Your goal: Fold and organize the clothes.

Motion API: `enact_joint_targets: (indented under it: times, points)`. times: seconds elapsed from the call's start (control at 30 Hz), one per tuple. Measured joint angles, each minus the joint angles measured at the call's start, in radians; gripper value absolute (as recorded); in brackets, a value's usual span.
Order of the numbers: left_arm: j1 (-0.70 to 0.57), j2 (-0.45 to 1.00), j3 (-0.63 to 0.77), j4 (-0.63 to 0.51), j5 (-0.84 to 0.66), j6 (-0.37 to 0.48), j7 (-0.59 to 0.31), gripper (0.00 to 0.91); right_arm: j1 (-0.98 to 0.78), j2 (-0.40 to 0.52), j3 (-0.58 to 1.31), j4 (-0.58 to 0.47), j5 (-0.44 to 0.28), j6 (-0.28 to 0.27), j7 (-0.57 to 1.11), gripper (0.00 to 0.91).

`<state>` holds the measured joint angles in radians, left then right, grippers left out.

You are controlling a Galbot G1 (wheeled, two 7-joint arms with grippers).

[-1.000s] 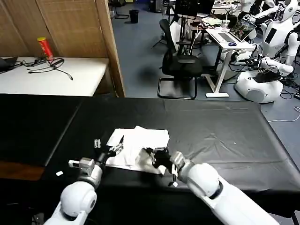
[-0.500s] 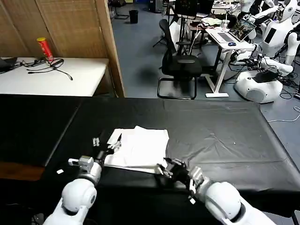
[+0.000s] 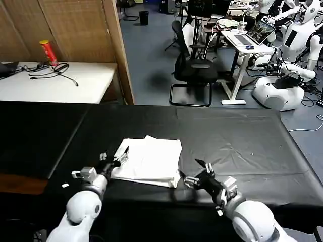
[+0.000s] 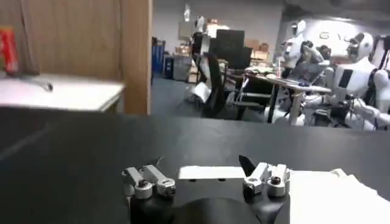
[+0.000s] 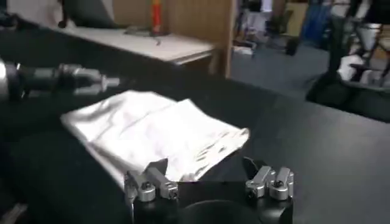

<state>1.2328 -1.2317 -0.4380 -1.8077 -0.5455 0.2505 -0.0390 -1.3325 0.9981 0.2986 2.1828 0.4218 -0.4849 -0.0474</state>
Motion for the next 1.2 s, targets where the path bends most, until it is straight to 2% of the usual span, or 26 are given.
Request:
enact_joint_targets:
  times: [0.33,0.5,0.57,0.6,0.63,0.67,0.73,0.77,0.8,1.0,1.2]
  points:
    - [-0.023,0.000,-0.038,0.058,-0.271,0.059,0.030,0.878,-0.018,0.048,0.035,0.031,-0.003,0.009,0.007,0.878]
    - [-0.018,0.001,-0.045,0.066,-0.332,0.067,0.036,0.878,-0.016,0.056,0.038,0.033,-0.006,0.010,0.008,0.878]
    - [-0.018,0.000,-0.049,0.071,-0.357,0.069,0.038,0.770,-0.014,0.058,0.039,0.033,-0.006,0.010,0.009,0.878]
    - [-0.018,0.000,-0.050,0.073,-0.366,0.071,0.038,0.585,-0.014,0.059,0.039,0.033,-0.006,0.010,0.009,0.878]
    - [-0.018,0.000,-0.052,0.076,-0.378,0.072,0.039,0.517,-0.013,0.062,0.039,0.033,-0.007,0.011,0.009,0.878]
    - [-0.019,0.000,-0.056,0.080,-0.400,0.074,0.038,0.332,-0.013,0.063,0.039,0.033,-0.008,0.011,0.009,0.878]
    - [-0.021,-0.001,-0.062,0.087,-0.428,0.079,0.036,0.137,-0.014,0.066,0.038,0.033,-0.010,0.011,0.010,0.878]
    - [-0.022,-0.002,-0.065,0.090,-0.446,0.084,0.035,0.107,-0.014,0.067,0.038,0.033,-0.012,0.012,0.010,0.878]
    - [-0.023,-0.002,-0.067,0.093,-0.457,0.086,0.034,0.010,-0.014,0.068,0.038,0.033,-0.017,0.013,0.010,0.878]
    - [-0.022,0.002,-0.072,0.086,-0.463,0.092,0.030,0.000,-0.013,0.077,0.035,0.028,-0.034,0.018,0.009,0.878]
    - [-0.019,0.006,-0.068,0.061,-0.349,0.075,0.012,0.000,-0.019,0.089,0.046,0.019,-0.049,0.025,0.010,0.878]
